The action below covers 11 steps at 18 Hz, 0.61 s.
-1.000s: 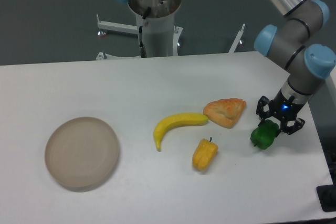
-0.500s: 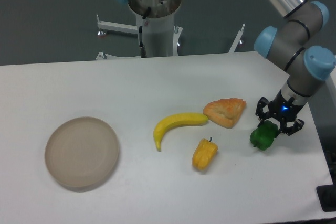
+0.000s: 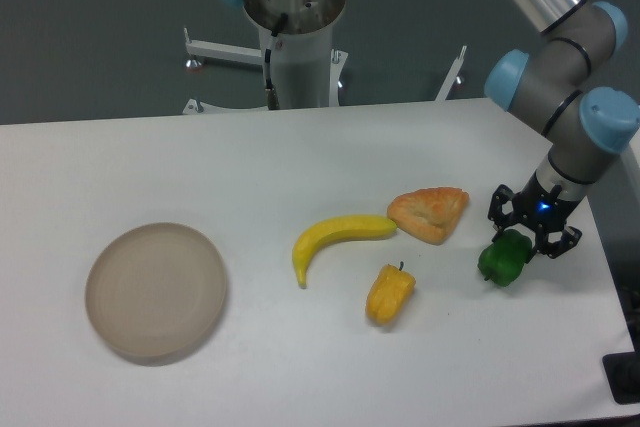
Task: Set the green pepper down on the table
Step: 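Open the gripper and lift it away from the green pepper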
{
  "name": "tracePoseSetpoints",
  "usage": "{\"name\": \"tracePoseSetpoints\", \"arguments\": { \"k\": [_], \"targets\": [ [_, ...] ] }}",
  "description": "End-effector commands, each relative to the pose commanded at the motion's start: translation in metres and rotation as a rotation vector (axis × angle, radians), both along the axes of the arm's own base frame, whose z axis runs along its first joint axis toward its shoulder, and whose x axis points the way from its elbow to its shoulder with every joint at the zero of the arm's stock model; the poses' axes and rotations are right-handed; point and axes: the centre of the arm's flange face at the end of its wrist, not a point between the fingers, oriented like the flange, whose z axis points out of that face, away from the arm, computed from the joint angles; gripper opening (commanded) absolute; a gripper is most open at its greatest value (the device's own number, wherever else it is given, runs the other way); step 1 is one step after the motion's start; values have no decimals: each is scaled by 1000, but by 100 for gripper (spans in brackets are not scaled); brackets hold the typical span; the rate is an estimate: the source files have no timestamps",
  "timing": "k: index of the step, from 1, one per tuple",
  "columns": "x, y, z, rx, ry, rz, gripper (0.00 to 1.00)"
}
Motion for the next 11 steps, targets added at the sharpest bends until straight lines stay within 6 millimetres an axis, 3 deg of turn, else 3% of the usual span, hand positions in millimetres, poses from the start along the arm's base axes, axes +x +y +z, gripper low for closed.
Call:
{"name": "tracePoseSetpoints", "arguments": {
  "k": [6,11],
  "targets": [
    [-4,3,13,8,22,0,93],
    [-2,11,40,-33,111,-21,98]
  ]
}}
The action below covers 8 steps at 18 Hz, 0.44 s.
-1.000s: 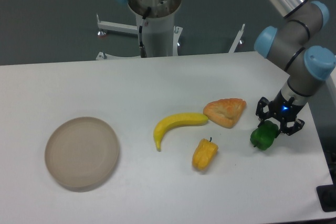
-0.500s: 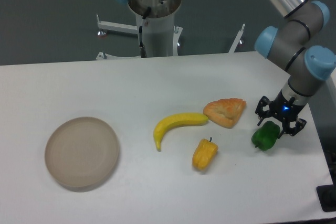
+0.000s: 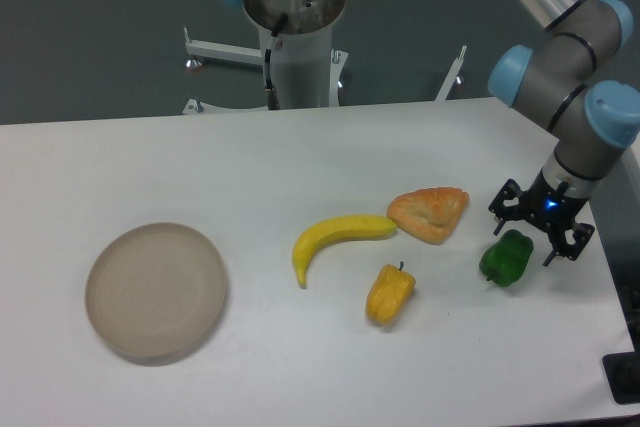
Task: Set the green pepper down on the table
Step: 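Open the gripper and lift it away from the green pepper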
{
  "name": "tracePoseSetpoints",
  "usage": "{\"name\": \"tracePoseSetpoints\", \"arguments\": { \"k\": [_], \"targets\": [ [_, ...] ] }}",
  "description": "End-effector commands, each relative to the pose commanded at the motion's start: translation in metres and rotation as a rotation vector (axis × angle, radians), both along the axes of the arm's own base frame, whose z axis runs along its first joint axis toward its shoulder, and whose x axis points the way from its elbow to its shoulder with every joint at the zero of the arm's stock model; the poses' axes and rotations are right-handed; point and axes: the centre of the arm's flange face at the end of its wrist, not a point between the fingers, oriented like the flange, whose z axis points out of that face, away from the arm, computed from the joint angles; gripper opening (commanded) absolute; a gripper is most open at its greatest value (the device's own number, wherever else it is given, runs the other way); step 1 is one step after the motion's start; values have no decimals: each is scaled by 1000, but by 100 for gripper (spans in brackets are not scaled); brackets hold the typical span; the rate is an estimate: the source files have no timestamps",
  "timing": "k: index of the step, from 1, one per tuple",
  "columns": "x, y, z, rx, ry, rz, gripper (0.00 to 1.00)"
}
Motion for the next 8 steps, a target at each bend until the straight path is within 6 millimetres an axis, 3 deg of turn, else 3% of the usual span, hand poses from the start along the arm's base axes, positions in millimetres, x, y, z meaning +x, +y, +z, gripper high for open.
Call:
{"name": "tracePoseSetpoints", "arguments": {
  "k": [3,8],
  "targets": [
    [14,26,24,-71,108,-49,99],
    [14,32,43,-57,154,-72,99]
  ]
}}
